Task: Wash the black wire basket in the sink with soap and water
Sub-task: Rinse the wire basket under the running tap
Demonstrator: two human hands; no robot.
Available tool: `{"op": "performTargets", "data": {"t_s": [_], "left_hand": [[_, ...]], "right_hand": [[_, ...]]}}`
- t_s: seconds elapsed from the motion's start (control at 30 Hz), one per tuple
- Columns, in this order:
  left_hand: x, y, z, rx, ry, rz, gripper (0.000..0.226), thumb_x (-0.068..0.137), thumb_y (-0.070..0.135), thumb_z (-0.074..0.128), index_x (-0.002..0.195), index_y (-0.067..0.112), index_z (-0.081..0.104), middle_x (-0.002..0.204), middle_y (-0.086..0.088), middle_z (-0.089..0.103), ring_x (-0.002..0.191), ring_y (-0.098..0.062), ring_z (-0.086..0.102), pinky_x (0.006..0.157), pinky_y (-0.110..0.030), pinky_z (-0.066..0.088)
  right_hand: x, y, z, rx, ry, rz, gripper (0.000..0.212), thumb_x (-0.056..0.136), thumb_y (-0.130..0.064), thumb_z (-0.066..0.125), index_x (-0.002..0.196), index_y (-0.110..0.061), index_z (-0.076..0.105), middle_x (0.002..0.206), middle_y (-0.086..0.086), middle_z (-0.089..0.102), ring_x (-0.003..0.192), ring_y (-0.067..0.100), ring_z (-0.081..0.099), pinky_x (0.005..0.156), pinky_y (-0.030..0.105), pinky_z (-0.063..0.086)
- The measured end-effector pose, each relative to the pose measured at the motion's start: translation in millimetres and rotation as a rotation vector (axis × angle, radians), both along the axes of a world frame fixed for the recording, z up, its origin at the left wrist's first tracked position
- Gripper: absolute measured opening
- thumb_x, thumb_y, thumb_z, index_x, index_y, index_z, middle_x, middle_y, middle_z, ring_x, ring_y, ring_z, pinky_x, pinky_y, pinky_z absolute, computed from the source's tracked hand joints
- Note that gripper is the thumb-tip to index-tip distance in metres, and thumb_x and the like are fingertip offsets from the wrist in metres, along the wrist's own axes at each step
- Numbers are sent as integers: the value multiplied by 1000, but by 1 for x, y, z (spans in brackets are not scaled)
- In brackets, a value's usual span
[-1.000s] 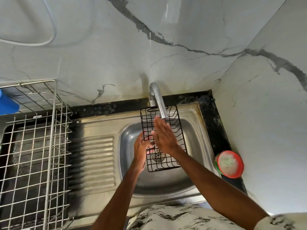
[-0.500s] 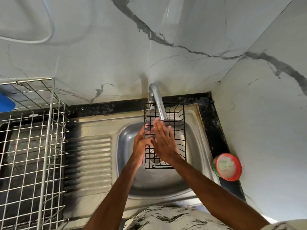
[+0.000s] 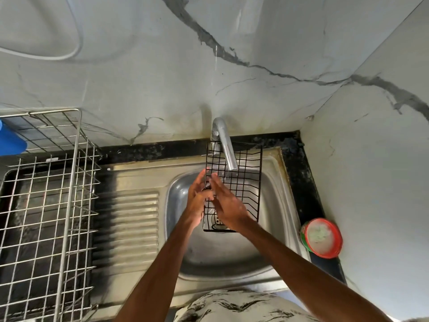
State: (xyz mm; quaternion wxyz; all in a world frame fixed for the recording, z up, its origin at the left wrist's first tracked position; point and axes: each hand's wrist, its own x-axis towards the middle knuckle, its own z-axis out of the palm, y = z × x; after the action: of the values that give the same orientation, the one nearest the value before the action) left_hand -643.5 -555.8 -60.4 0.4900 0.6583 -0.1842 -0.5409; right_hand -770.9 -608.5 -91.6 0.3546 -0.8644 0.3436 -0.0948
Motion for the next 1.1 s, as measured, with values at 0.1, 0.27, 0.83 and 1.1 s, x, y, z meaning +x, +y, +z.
{"op": "performTargets", "data": {"t_s": [0.1,0.27,0.83,1.1], "left_hand": [[4,2,0,-14,-3,-1,89,67,13,61,154,25,45,140,2,65,133,-19,57,112,-49,43],[4,2,2,-23,37,14,91,65,9,59,154,24,45,146,-3,61,127,-17,62,103,-40,48],[8,7,-6,-26,27,-3,96,61,4,61,153,28,47,140,-2,65,127,-13,60,106,-39,43],[16,-3,-6,-70,55,-63,86,62,2,56,143,29,56,136,0,68,133,-25,57,111,-48,42]], "right_hand": [[6,-23,19,534,-421,-503,31,109,-28,44,128,-13,63,127,6,69,119,20,65,94,35,58],[23,-63,32,1292,-668,-751,66,109,-48,23,133,3,57,118,21,71,111,33,70,89,37,57],[19,-58,36,1200,-376,-654,100,99,-70,3,117,3,69,111,21,74,104,32,72,90,38,56],[1,-6,4,1335,-121,-597,110,95,-72,-3,109,8,71,111,27,72,108,37,70,98,42,54]]}}
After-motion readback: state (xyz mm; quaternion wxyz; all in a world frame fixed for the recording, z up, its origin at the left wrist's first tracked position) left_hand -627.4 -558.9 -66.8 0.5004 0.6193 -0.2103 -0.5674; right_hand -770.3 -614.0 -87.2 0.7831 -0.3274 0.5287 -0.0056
